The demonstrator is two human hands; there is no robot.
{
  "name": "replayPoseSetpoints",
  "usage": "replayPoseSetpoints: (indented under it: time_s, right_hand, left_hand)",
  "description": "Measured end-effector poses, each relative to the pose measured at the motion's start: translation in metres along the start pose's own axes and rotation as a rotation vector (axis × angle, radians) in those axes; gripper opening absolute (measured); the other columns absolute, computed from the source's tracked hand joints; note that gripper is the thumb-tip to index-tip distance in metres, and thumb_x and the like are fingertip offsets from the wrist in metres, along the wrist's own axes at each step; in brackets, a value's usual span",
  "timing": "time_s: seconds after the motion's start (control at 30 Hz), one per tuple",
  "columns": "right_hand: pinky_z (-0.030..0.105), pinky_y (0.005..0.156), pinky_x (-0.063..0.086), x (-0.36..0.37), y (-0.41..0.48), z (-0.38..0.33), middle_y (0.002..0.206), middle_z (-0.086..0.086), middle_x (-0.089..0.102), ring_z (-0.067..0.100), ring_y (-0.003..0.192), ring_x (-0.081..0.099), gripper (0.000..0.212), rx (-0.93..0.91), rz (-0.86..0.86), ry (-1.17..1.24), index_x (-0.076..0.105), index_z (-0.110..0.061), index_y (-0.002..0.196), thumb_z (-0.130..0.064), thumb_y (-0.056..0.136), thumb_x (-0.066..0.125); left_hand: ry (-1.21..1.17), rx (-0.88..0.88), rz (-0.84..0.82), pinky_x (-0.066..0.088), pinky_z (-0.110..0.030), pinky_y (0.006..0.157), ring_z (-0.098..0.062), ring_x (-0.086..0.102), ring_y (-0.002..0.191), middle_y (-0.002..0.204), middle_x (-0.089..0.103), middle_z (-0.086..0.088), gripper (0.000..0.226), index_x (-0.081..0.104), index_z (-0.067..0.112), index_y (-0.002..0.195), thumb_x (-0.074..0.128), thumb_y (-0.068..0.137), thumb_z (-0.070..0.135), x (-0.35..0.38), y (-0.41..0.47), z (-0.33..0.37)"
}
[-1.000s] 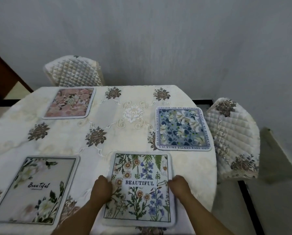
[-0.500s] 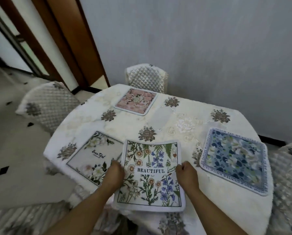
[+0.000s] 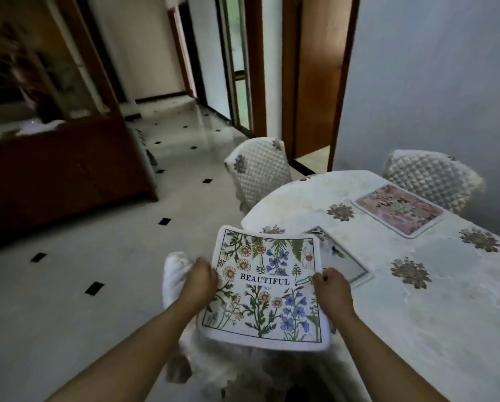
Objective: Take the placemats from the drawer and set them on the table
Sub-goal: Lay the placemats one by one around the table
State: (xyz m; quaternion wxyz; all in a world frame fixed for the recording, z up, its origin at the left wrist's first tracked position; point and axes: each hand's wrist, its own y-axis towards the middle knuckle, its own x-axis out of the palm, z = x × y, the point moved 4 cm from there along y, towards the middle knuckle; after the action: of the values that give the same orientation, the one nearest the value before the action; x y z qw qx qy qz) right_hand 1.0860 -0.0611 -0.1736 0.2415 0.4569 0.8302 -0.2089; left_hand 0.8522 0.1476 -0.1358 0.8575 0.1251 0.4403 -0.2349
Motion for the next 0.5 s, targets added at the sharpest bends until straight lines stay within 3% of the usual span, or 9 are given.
replayPoseSetpoints:
  time_s: [0.1, 0.3, 0.37, 0.5]
  right_hand:
    - [0.03, 0.052, 0.031, 0.059, -0.024, -0.066, 0.062, 0.007, 0.053, 0.021, 0.054, 0.047, 0.024, -0.041, -0.04, -0.016, 0.051, -0.01, 0.069, -0.021, 0.09, 0.052]
    - [0.027, 0.048, 0.025, 0.158, -0.068, -0.182, 0.057, 0.001, 0.046, 0.015, 0.05, 0.04, 0.03, -0.132, -0.121, -0.016, 0.043, -0.015, 0.064, -0.013, 0.093, 0.05]
    - [0.025, 0.046, 0.031, 0.185, -0.073, -0.206, 0.055, 0.0, 0.053, 0.015, 0.049, 0.048, 0.029, -0.147, -0.159, -0.058, 0.049, -0.015, 0.064, -0.016, 0.093, 0.05]
    - [0.031, 0.053, 0.046, 0.233, -0.067, -0.247, 0.057, 0.013, 0.063, 0.03, 0.055, 0.061, 0.035, -0.155, -0.199, -0.109, 0.055, -0.007, 0.059, -0.022, 0.09, 0.05]
  left_hand:
    - [-0.035, -0.101, 0.055, 0.039, -0.032, 0.056, -0.015, 0.05, 0.067, 0.077, 0.052, -0.003, 0.011, 0.043, 0.005, 0.095, 0.04, 0.099, 0.015, -0.06, 0.003, -0.066]
    - [-0.123, -0.243, 0.098, 0.036, -0.031, 0.056, -0.023, 0.057, 0.077, 0.09, 0.06, -0.01, 0.019, 0.044, 0.005, 0.101, 0.036, 0.098, 0.022, -0.158, 0.013, -0.186]
    - [-0.129, -0.268, 0.102, 0.037, -0.031, 0.056, -0.021, 0.057, 0.076, 0.09, 0.061, -0.009, 0.02, 0.044, 0.006, 0.101, 0.037, 0.098, 0.023, -0.18, 0.02, -0.217]
    - [-0.156, -0.31, 0.114, 0.036, -0.028, 0.053, -0.015, 0.054, 0.071, 0.084, 0.059, -0.005, 0.016, 0.046, 0.008, 0.099, 0.038, 0.097, 0.022, -0.209, 0.046, -0.262]
